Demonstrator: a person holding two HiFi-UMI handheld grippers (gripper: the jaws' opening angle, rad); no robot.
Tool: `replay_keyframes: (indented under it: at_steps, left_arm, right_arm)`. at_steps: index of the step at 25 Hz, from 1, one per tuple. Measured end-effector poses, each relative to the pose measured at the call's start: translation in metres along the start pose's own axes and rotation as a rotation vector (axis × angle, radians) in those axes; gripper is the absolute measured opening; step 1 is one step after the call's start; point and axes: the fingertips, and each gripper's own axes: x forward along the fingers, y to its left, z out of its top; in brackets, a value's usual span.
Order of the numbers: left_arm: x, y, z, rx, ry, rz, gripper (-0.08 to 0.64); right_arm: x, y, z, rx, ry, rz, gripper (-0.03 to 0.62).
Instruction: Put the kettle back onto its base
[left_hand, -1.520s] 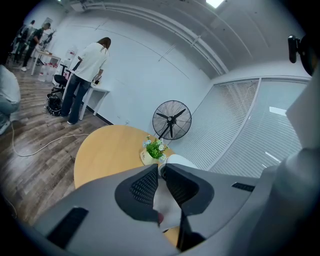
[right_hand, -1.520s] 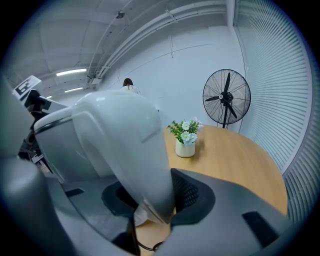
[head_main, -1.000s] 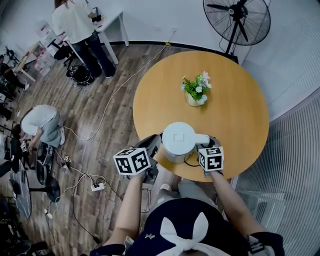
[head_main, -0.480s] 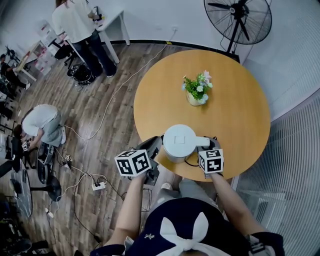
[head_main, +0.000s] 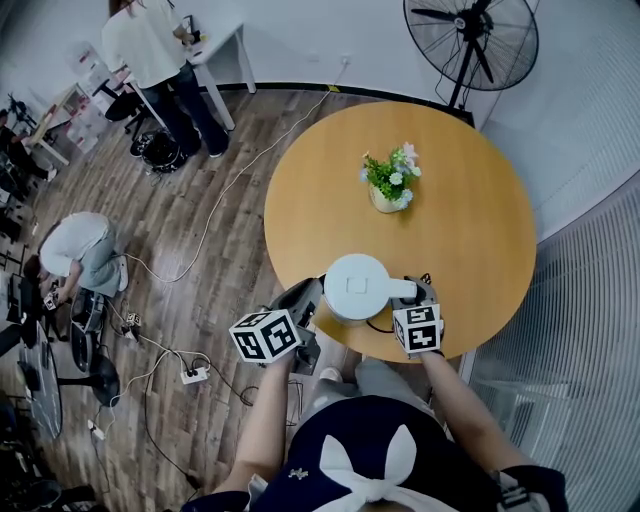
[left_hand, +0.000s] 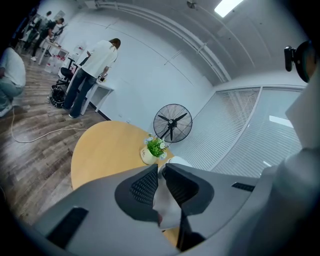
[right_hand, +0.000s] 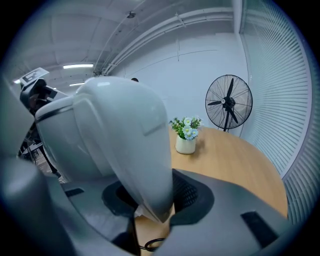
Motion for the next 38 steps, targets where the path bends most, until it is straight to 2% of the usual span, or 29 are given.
replay_keyframes:
  at_steps: [4,12,16,20,23,30,34,38]
  left_arm:
    - [0.001,-0.002,0.000,0.037,-0.008,0.010,0.064]
    - [0.002,-0.001,0.001,0.021,-0.004,0.021,0.064]
    - [0.001,0.000,0.002,0.030,0.001,0.025,0.064]
    - [0.001,-0.003,0.003,0.082,0.017,0.049,0.064]
    - [-0.001,-0.006,0.004,0.112,0.021,0.059,0.064]
    - [-0.015,-0.017,0.026,0.210,-0.051,0.105,0.064]
    - [-0.019,-0.028,0.026,0.242,-0.058,0.092,0.064]
    - [-0.022,-0.041,0.026,0.327,-0.067,0.099,0.064]
  right_arm:
    - [-0.001,0.000,-0.008,-0.024,0.014,-0.017,0.133]
    - [0.000,0.002,-0.014,-0.021,0.061,-0.008,0.130]
    - [-0.004,0.003,-0.024,-0.004,0.089,-0.015,0.173]
    - [-0.013,0.006,-0.023,0.006,0.078,-0.003,0.189]
    - [-0.024,0.005,-0.014,0.021,0.048,-0.004,0.190]
    - [-0.074,0.010,0.024,0.088,-0.087,0.025,0.192]
    - [-0.093,0.016,0.039,0.097,-0.149,0.069,0.192]
    - [-0.111,0.015,0.060,0.108,-0.238,0.070,0.186]
